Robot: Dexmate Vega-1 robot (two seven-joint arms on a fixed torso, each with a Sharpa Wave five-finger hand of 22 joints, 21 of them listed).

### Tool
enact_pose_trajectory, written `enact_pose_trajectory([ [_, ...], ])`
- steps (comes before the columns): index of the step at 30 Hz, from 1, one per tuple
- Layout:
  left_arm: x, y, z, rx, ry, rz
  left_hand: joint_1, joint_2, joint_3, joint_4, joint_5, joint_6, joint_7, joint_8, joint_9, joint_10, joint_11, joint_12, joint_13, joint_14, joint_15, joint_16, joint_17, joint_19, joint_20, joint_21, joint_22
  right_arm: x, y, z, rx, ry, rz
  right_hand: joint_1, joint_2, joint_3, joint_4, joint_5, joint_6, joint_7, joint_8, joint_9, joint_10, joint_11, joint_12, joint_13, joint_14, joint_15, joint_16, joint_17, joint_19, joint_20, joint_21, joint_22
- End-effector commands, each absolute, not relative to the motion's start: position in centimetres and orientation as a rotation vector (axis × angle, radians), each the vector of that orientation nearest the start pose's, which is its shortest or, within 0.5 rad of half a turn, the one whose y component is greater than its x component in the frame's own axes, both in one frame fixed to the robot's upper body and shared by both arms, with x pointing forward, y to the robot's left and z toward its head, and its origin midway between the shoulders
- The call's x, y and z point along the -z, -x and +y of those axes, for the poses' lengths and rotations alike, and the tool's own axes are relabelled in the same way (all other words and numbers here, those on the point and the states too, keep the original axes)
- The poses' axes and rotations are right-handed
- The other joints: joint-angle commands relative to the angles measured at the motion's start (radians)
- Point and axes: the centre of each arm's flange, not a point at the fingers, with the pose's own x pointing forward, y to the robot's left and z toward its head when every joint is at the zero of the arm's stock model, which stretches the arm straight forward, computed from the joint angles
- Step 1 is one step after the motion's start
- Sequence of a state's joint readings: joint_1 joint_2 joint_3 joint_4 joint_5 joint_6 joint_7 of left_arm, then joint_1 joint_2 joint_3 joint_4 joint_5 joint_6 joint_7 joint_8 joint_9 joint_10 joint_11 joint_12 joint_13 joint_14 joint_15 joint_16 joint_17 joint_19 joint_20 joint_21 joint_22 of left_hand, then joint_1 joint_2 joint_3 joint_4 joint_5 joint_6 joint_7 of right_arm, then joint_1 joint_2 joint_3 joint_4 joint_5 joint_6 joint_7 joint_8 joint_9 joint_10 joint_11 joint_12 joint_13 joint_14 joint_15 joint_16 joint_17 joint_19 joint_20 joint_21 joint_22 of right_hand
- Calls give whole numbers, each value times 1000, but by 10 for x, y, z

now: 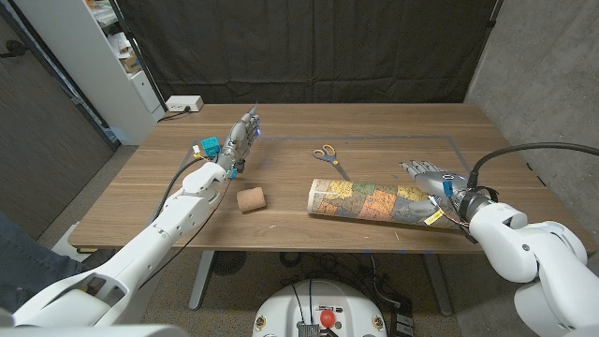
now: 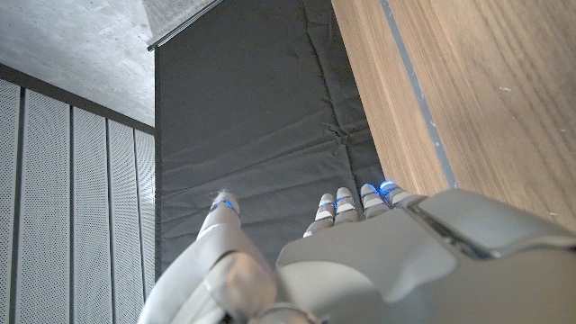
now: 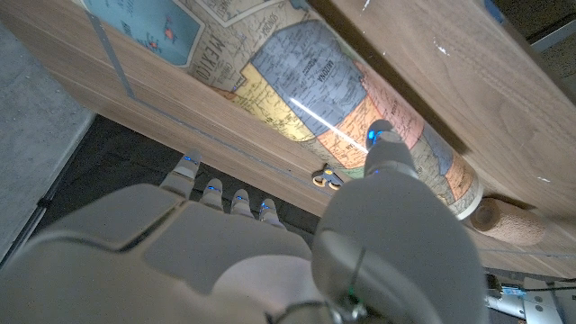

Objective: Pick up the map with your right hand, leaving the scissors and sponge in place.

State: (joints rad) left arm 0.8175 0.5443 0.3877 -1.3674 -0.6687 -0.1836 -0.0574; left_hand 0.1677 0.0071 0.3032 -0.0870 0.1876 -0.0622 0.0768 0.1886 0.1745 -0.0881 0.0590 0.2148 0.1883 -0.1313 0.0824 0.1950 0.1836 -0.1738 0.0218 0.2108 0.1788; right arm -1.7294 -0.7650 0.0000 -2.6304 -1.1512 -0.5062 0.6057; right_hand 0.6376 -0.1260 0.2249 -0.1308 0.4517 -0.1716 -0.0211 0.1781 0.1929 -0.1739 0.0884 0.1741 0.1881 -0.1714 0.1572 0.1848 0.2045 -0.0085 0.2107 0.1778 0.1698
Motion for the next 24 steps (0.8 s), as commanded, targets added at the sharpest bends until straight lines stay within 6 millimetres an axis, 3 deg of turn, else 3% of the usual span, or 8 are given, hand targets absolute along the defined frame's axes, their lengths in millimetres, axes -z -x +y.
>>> enact_pose_trajectory([
  [1,13,-653,278,275,12,-544,-2,11,1,-5,1,4,3,3,6,1,1,-3,5,0,4,-3,3,-21,7,-4,5,62,-382,-250,48,1685,-170,15,1,-5,-2,9,-61,1,8,4,-143,11,4,3,-136,9,-3,1,-4,4,5,3],
  [24,10,-657,286,269,14,-545,-4,12,-1,-6,1,10,3,4,5,0,3,-3,5,-1,5,-3,3,-24,10,-5,5,71,-399,-246,27,1689,-127,21,5,-9,0,15,-44,-4,18,4,-134,13,15,3,-143,1,4,0,-12,4,5,3],
])
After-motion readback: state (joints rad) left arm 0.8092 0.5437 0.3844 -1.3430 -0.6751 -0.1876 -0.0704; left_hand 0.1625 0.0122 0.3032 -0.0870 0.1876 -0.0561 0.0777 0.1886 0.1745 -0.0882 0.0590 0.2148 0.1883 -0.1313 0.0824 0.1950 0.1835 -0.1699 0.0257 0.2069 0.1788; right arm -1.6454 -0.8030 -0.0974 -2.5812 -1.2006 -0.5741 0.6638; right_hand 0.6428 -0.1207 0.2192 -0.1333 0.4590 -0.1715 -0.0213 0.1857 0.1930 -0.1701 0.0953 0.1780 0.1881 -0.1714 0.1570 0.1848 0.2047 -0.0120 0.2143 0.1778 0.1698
